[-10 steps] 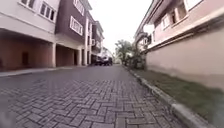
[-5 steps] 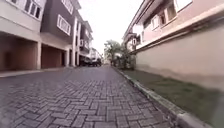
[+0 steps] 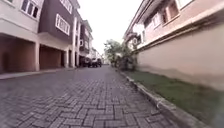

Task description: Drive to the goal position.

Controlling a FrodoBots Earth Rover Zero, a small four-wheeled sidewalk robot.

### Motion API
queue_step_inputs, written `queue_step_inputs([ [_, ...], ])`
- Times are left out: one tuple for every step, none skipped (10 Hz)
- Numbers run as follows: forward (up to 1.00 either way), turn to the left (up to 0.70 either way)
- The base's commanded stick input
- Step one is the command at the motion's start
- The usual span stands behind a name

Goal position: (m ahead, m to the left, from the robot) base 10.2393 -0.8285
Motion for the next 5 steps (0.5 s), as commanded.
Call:
queue_step_inputs([
  [0.70, 0.00],
  [0.70, 0.00],
  [0.70, 0.00],
  [0.70, 0.00],
  [0.70, 0.00],
])
